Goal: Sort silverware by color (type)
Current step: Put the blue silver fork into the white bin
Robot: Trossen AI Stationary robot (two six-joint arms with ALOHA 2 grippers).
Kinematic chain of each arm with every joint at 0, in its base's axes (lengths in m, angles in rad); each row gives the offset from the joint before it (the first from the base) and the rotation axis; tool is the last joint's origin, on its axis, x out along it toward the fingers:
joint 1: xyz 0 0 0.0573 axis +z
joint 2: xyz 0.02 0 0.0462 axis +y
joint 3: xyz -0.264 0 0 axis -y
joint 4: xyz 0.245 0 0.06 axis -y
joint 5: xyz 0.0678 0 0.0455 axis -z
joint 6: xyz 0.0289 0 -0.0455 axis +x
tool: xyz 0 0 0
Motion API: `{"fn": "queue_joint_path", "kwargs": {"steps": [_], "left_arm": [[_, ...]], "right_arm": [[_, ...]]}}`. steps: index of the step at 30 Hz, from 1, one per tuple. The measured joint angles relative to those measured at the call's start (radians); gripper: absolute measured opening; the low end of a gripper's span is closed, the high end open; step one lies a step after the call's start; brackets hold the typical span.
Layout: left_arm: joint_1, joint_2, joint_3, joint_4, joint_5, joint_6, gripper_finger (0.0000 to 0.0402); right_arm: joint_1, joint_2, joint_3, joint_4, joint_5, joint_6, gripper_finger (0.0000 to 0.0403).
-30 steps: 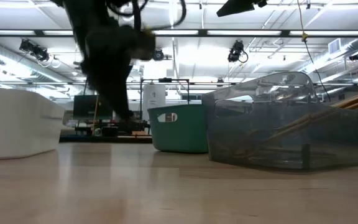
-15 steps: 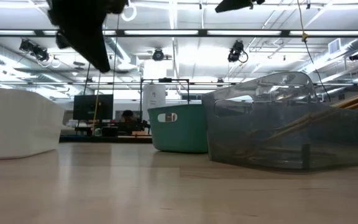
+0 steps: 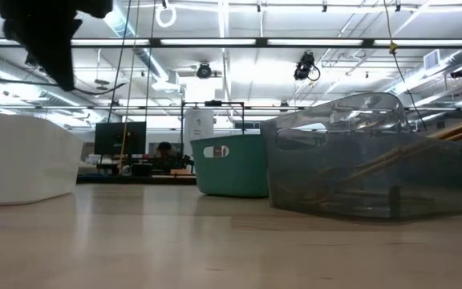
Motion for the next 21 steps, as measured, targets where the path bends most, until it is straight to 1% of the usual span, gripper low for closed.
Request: {"fn": "queue_joint_path", "kwargs": {"steps": [2,7,11,15,21], "left_arm": [[-0.012,-0.006,0.000,-0.073,-0.001,-0.048,0.0012],[-0.029,-0.006,-0.007,-0.197,-0.024,-0.164,0.0012],[-0.031,-0.005,-0.041,-0.204,-0.022,-0.212,0.0012],[-0.031,-0.005,-0.096,-0.205,0.024,-0.256,0.0012],[-0.031,-0.005,-0.165,-0.205,0.041,-0.340,0.0012]], "right_arm": [[-0.017,0.000,0.000,0.014,-0.026,0.002,0.0089],[-0.050,0.000,0.000,0.016,-0.080,0.017,0.0089],[-0.059,0.000,0.000,0.016,-0.100,0.036,0.0089],[-0.058,0.000,0.000,0.016,-0.104,0.037,0.0089],[-0.048,0.000,0.000,0.015,-0.104,0.038,0.0089]]}}
